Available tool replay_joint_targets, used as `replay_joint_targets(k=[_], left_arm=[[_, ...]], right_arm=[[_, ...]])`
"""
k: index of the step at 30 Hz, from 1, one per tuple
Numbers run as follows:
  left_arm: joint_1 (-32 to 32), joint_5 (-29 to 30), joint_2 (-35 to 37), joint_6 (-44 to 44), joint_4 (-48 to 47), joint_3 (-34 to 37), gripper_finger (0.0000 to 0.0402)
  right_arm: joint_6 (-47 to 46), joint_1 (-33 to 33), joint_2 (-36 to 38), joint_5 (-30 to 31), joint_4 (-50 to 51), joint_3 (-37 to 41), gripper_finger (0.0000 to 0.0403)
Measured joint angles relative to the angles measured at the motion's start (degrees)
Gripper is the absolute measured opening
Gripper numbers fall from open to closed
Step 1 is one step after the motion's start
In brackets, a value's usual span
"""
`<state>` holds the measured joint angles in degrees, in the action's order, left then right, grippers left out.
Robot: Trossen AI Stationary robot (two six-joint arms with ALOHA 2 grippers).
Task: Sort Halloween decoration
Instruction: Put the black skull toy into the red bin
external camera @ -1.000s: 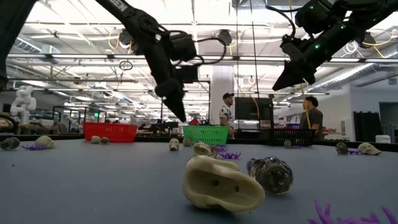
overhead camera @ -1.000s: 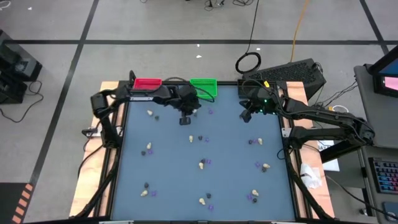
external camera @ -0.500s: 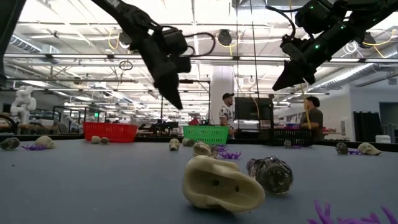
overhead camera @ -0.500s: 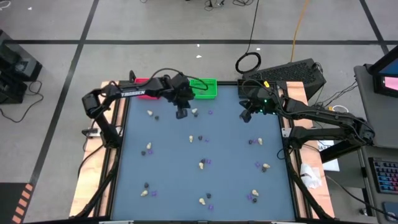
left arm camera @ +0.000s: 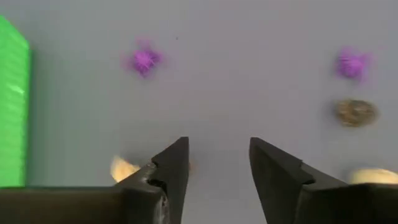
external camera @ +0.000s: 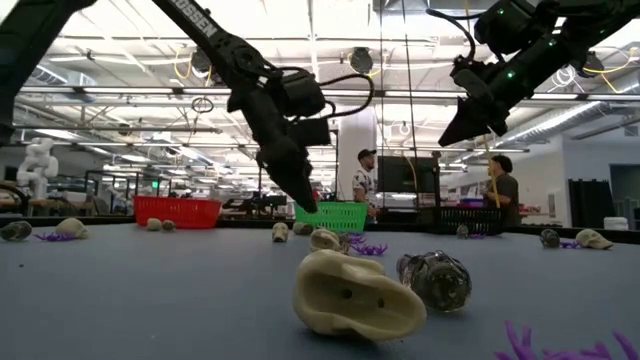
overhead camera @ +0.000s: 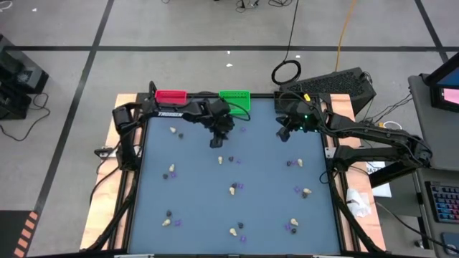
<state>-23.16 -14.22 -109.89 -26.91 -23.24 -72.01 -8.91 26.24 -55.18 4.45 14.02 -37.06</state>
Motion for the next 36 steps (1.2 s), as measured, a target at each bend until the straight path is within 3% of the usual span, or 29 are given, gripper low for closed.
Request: replay_joint_targets(k=[16, 36], left_arm=[[-0.9, 5.8, -2.6, -22.9, 0.2, -0.1, 0.0171], [0.0, 4.6, -4.3, -19.8, -1.0, -0.6, 0.0171]], right_arm=[[1.7, -3.3, 0.0, 0.0, 0.0, 0.0, 0.0000], [1.7, -3.5, 0.0, 0.0, 0.0, 0.0, 0.0000]])
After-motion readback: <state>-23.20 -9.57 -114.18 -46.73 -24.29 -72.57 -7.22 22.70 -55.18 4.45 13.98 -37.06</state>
